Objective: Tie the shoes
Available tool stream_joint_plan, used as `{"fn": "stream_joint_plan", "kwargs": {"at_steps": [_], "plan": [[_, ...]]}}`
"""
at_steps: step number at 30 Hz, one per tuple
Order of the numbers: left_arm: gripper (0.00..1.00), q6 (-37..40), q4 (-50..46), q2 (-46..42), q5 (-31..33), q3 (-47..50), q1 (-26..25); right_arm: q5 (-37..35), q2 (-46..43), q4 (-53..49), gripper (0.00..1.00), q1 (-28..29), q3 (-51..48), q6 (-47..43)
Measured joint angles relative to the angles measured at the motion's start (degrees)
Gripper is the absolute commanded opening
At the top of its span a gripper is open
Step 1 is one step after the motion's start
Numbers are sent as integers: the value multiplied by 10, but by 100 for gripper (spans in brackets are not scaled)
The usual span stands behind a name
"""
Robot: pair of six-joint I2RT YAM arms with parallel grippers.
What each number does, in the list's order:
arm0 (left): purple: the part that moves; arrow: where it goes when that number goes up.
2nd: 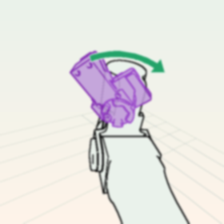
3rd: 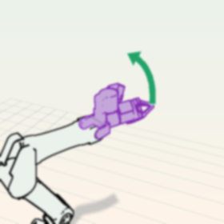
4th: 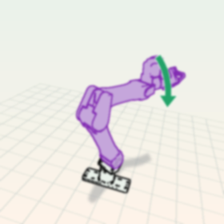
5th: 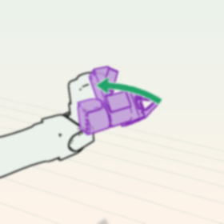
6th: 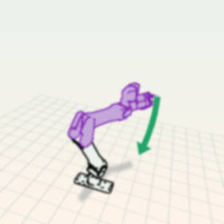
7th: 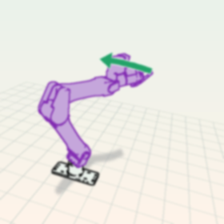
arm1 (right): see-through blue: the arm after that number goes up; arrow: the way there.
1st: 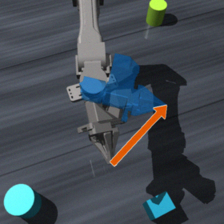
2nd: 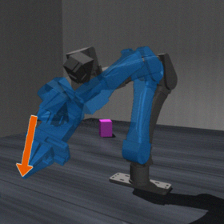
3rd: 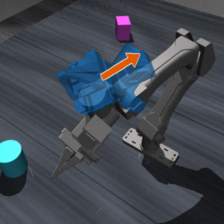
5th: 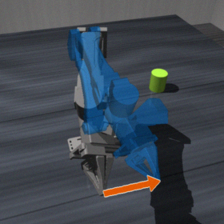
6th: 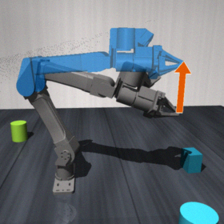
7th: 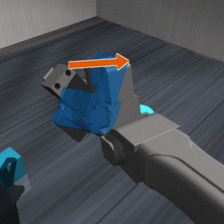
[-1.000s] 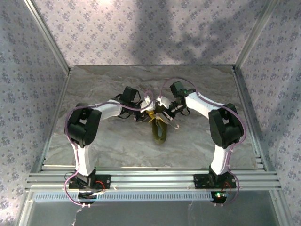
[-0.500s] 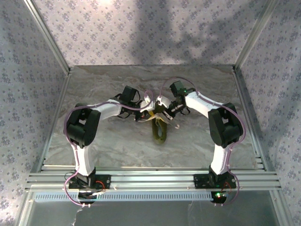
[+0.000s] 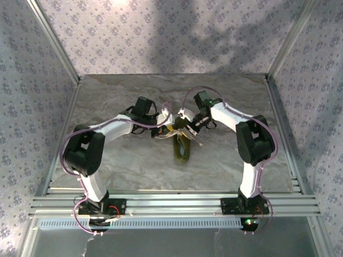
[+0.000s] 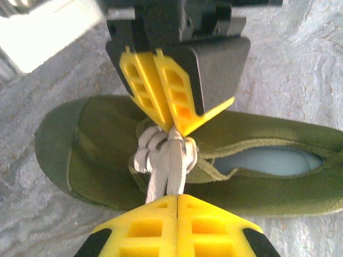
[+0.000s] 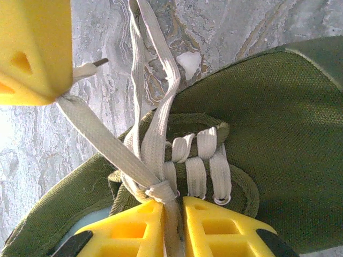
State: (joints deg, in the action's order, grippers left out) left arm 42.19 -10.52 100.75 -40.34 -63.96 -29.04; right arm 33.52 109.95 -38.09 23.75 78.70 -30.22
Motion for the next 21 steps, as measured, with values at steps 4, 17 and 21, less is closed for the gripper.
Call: {"fn": "stream_joint_plan", "kwargs": {"at_steps": [4, 17, 21], "plan": [[0, -1, -2, -10, 13, 19, 0, 0, 2, -2, 16, -1, 0, 0], [0, -22, -2, -83, 48, 79, 3, -1, 7, -8, 15, -4, 0, 4], [0, -29, -2, -85, 51, 87, 4, 2, 7, -7, 21, -4, 0, 4]]}}
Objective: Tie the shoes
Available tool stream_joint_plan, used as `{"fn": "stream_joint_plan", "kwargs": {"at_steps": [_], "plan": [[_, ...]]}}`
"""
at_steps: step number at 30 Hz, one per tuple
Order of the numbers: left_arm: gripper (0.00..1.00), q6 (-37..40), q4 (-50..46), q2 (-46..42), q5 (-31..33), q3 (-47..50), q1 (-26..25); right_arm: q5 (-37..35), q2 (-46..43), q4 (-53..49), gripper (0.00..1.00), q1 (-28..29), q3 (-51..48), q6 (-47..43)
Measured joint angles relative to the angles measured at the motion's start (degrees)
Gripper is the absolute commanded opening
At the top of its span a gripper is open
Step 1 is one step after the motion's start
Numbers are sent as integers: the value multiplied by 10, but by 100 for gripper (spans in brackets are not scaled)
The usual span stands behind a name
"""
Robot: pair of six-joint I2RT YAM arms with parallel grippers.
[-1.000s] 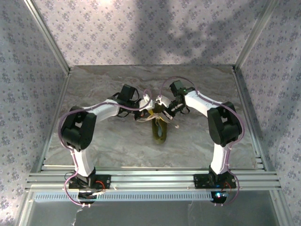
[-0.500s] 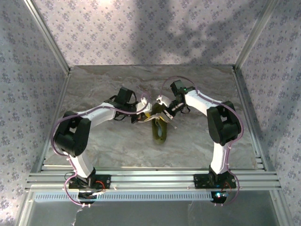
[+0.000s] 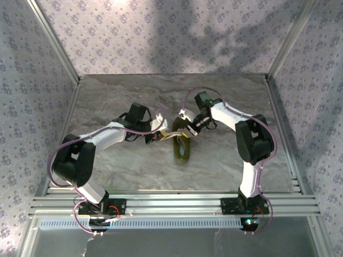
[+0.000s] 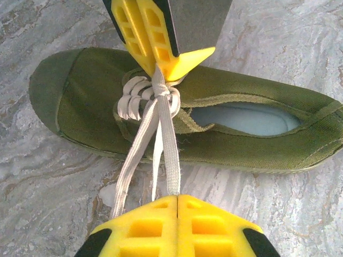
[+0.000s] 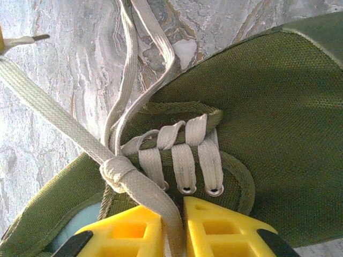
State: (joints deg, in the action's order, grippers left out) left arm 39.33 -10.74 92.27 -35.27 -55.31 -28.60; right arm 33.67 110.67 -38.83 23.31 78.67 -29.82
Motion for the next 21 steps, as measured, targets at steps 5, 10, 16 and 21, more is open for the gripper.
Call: {"fn": "stream_joint_plan", "kwargs": {"at_steps": [5, 10, 16, 21], "plan": [[0, -13, 6, 1, -2, 0, 0, 16, -18, 7, 27, 0, -13, 4], [0, -19, 12, 11, -12, -2, 0, 37, -51, 7, 29, 0, -13, 4], [0, -22, 15, 18, -19, -2, 3, 53, -53, 4, 33, 2, 7, 2], [0, -24, 15, 18, -27, -2, 7, 61, -11, -2, 36, 13, 59, -9]]}}
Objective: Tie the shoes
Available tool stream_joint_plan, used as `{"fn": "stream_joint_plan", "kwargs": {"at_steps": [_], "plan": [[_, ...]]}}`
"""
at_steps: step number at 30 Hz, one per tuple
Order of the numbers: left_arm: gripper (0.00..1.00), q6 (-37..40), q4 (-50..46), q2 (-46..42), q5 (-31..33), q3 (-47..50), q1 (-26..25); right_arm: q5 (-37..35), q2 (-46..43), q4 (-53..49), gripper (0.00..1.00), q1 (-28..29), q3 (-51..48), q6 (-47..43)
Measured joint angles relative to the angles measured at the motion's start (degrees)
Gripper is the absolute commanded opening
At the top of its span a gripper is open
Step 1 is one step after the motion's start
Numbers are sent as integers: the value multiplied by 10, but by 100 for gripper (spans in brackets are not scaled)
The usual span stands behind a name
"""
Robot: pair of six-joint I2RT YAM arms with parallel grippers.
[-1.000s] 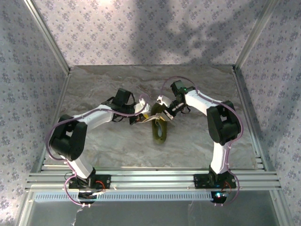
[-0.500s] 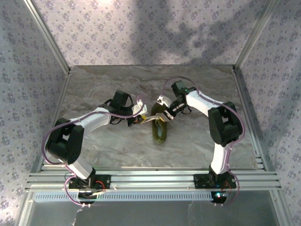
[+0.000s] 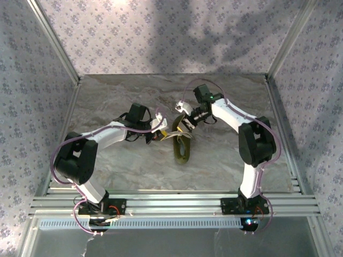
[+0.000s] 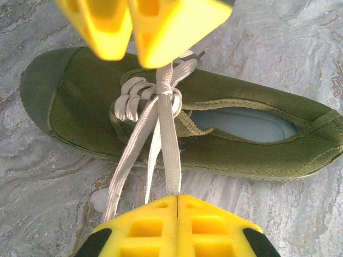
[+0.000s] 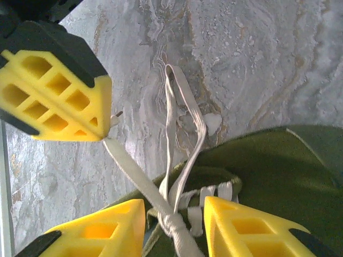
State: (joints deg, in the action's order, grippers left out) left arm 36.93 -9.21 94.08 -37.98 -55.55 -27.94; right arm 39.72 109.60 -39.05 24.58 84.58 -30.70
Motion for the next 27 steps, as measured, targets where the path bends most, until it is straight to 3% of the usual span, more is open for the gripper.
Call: {"fn": "stream_joint_plan", "kwargs": {"at_steps": [10, 16, 27], "plan": [[0, -1, 2, 0, -3, -1, 3, -3, 46, -32, 34, 12, 14, -22], [0, -2, 2, 0, -3, -1, 6, -23, 51, -37, 24, 12, 16, -33], [0, -4, 1, -30, -1, 9, 14, -39, 52, -37, 22, 14, 16, -33]]}}
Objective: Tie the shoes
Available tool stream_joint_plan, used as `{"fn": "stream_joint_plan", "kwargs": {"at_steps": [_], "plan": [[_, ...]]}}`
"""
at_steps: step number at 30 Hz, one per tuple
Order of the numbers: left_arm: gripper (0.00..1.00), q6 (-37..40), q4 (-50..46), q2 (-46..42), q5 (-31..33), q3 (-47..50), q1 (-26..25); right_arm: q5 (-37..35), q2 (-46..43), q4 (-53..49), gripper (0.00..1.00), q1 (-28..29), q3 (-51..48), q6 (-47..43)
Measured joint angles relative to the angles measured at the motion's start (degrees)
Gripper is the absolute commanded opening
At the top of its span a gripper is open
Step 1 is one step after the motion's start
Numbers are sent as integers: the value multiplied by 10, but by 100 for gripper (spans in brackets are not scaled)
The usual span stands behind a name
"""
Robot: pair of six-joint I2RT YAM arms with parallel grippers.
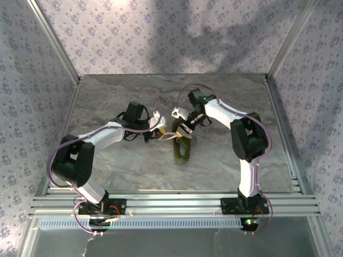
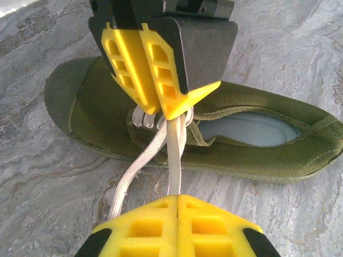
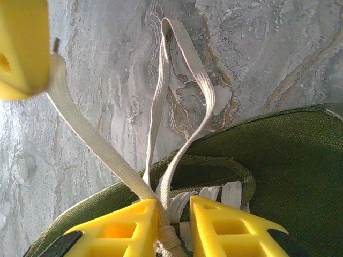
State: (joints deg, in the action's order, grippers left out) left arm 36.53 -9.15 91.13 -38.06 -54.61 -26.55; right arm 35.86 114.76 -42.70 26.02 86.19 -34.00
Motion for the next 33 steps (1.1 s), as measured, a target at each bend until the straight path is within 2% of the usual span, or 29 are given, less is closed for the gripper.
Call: {"fn": "stream_joint_plan", "kwargs": {"at_steps": [9, 10, 12, 15, 17, 24, 33], "plan": [[0, -8, -14, -42, 21, 24, 12, -12, 0, -4, 22, 0, -2, 0], [3, -9, -14, -47, 23, 30, 14, -12, 0, -4, 22, 0, -2, 0], [17, -6, -14, -56, 26, 42, 14, -12, 0, -4, 22, 0, -2, 0], [29, -7, -9, -51, 30, 45, 14, -12, 0, -5, 23, 0, -2, 0], [32, -5, 6, -41, 30, 44, 14, -12, 0, -5, 23, 0, -2, 0], [33, 23, 41, 51, 26, -5, 12, -9, 0, -5, 24, -2, -2, 0], [33, 50, 77, 106, 13, -33, -23, 1, 0, -7, 24, -8, -2, 0]]}}
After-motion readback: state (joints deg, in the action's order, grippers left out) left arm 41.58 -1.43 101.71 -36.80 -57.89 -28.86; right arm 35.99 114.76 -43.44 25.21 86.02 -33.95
